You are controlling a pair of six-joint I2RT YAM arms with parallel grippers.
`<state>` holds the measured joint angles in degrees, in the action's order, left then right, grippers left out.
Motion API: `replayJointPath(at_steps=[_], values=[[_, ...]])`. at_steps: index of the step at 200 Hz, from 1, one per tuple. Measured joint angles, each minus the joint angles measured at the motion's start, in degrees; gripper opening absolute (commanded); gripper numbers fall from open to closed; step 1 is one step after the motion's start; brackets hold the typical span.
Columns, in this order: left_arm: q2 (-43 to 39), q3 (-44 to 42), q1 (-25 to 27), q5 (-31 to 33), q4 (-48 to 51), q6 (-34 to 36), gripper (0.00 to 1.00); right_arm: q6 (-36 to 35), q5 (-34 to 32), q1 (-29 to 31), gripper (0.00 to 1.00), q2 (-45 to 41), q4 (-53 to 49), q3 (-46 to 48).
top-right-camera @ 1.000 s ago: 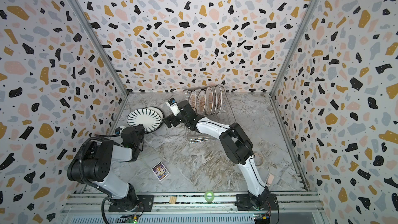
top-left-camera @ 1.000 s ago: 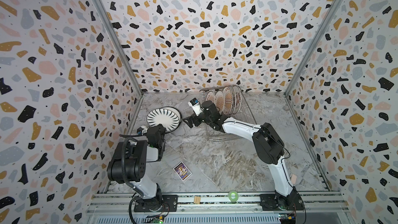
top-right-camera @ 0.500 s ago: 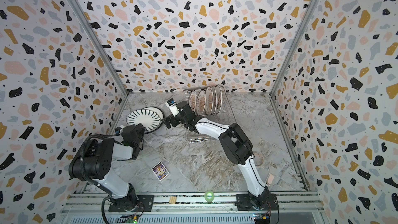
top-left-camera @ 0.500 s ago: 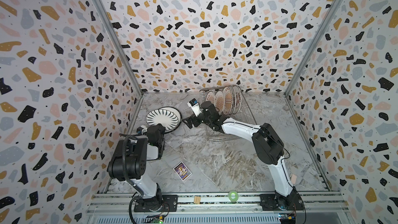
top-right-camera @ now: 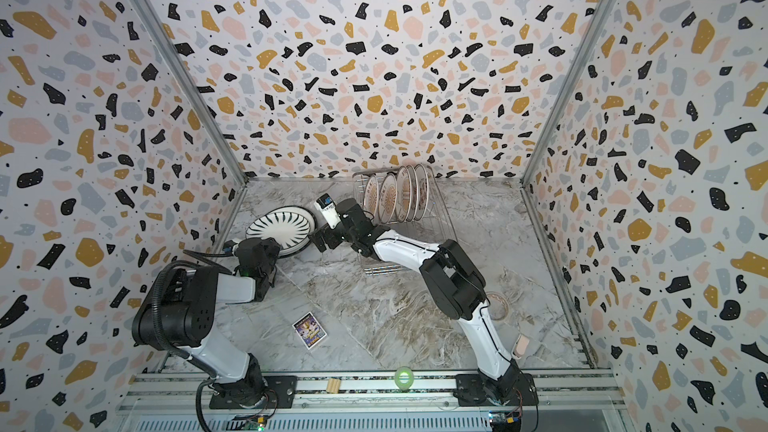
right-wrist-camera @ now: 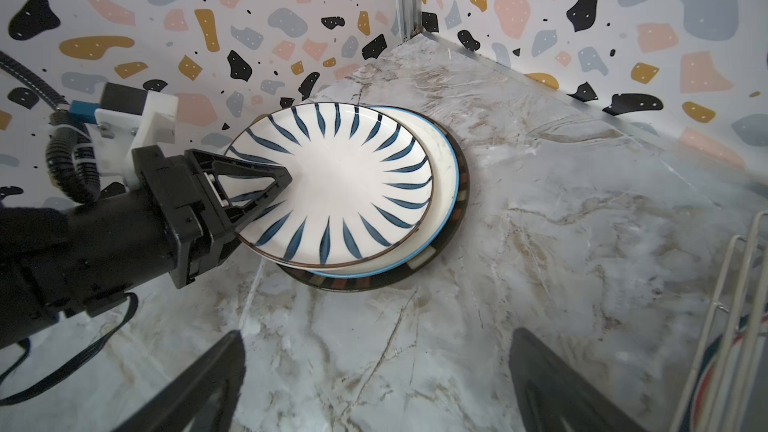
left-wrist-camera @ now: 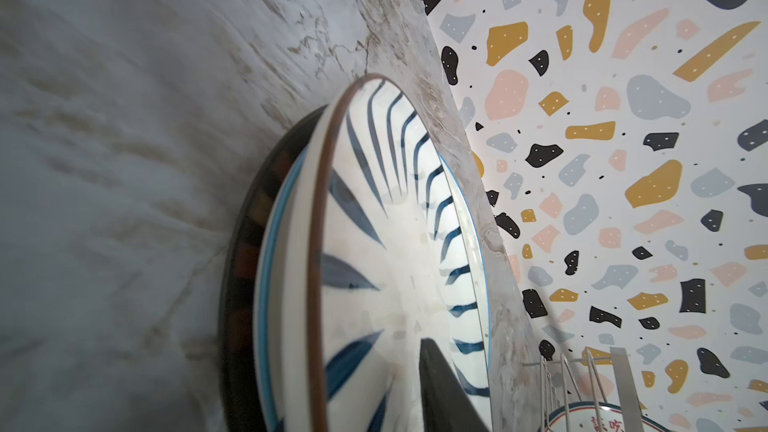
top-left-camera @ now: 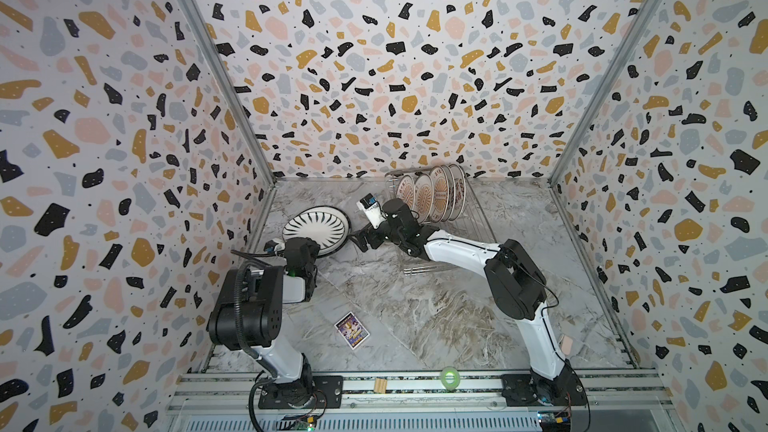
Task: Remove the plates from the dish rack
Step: 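Open the left gripper and lift it off the stacked plates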
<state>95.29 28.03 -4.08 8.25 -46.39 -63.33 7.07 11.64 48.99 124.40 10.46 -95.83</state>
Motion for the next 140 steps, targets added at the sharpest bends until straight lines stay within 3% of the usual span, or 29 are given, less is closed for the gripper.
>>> replayJointPath(at_steps=[57,140], values=[[0.0,1.8,0.0,3.9,3.1,3.0,0.40,-0.8,-1.1,0.4,1.00,0.0,-1.1,0.0],[-2.3,1.9,0.0,10.7,6.1,5.0,0.36,-1.1,-2.1,0.6,1.00,0.0,-2.4,0.0]])
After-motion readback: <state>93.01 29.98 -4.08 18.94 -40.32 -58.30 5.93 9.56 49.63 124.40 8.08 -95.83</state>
